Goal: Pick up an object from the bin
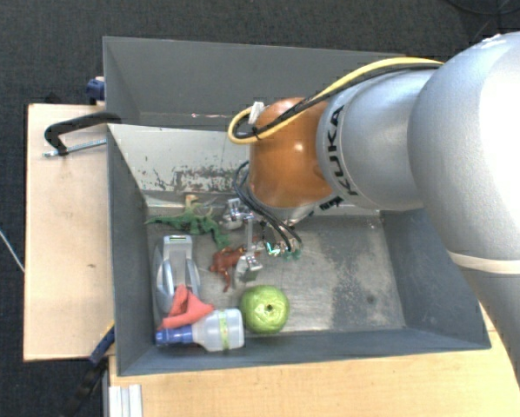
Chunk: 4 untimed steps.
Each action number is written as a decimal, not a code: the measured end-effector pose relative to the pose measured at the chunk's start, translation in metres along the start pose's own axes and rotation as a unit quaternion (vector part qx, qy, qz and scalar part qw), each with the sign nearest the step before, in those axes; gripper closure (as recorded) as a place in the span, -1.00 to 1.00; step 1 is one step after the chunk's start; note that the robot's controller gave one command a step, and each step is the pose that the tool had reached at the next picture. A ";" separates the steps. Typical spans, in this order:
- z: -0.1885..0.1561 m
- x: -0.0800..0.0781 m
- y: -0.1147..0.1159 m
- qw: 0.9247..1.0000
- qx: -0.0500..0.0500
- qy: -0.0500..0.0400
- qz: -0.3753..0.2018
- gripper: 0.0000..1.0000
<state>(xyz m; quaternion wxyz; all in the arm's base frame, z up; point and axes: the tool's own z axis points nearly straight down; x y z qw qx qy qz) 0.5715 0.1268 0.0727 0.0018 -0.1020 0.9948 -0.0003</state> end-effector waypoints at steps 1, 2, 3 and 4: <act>-0.003 -0.002 0.001 1.000 -0.001 -0.002 -0.001 1.00; -0.003 -0.002 0.001 1.000 -0.001 -0.002 0.000 1.00; -0.038 0.007 0.009 1.000 -0.001 0.004 -0.014 1.00; -0.068 0.016 0.017 0.999 -0.001 -0.002 -0.048 1.00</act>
Offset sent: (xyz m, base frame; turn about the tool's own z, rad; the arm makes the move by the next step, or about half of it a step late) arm 0.0000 0.0000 0.0000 0.0000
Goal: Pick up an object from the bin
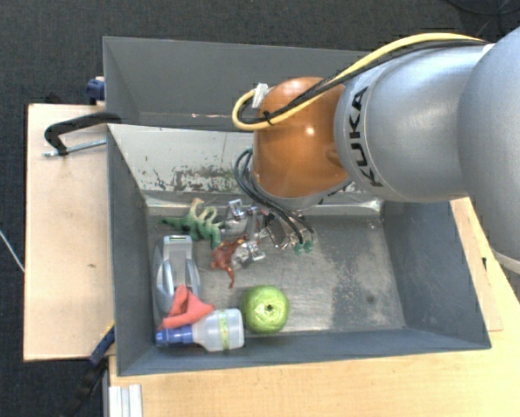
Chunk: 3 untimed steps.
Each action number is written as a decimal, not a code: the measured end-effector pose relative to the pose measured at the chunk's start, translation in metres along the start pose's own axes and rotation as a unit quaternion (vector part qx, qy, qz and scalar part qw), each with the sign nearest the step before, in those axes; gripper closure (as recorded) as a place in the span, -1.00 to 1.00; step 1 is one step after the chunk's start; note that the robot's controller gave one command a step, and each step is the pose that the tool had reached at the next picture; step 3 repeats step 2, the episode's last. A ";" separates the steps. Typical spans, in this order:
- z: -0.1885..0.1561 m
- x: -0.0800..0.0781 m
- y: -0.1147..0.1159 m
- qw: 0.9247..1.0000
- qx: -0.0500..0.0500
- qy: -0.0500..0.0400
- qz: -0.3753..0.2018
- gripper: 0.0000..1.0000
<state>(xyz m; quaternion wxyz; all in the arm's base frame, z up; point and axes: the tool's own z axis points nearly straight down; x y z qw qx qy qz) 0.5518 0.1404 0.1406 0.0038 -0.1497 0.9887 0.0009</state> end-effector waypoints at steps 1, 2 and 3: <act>-0.053 -0.008 0.007 1.000 0.000 0.004 0.003 1.00; -0.121 -0.016 0.010 1.000 0.000 0.003 0.024 1.00; -0.121 -0.016 0.010 1.000 0.000 0.003 0.024 1.00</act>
Offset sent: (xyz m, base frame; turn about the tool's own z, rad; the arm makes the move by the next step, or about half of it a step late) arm 0.0124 0.0146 0.1323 0.0572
